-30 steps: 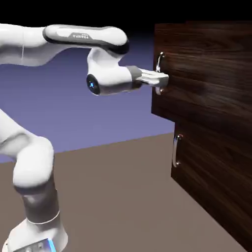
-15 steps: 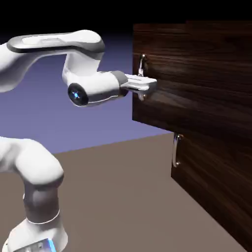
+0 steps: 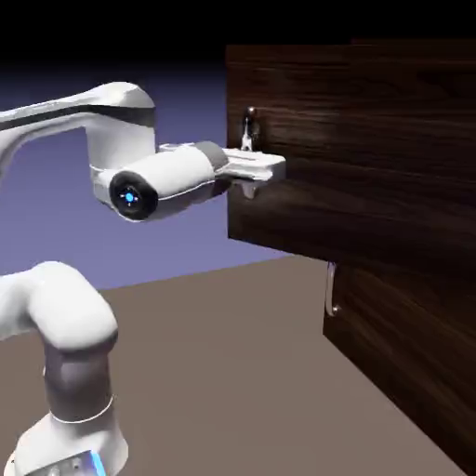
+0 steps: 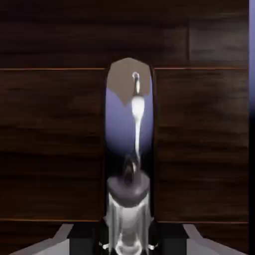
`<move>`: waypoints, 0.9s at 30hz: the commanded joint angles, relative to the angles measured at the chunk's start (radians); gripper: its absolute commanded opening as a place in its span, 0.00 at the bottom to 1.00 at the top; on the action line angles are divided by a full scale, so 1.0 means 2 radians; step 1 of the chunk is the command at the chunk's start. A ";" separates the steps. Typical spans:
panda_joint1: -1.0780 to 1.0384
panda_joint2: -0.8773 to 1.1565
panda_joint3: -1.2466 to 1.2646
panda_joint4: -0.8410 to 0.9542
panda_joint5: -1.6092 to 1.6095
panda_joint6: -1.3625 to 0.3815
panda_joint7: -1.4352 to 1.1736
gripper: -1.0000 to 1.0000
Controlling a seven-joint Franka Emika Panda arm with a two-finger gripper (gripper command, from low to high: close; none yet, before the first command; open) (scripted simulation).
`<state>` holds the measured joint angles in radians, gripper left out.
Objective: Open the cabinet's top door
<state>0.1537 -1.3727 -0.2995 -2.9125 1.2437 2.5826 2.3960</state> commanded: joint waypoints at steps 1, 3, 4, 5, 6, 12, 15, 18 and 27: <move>-0.011 -0.008 -0.013 -0.002 -0.021 -0.022 0.009 0.00; -0.032 -0.022 -0.041 -0.001 -0.059 -0.066 0.024 0.00; -0.042 -0.027 -0.056 0.000 -0.078 -0.088 0.030 0.00; -0.051 -0.032 -0.072 0.003 -0.096 -0.109 0.035 0.00; -0.059 -0.035 -0.088 0.006 -0.114 -0.131 0.039 0.00; -0.083 -0.034 -0.191 0.051 -0.211 -0.262 0.053 0.00; -0.077 -0.025 -0.242 0.089 -0.255 -0.327 0.056 0.00; -0.056 -0.013 -0.292 0.138 -0.294 -0.392 0.059 0.00; 0.049 0.011 -0.398 0.301 -0.369 -0.554 0.072 0.00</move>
<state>0.2514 -1.3513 -1.0961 -2.3106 0.5064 1.4753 2.5409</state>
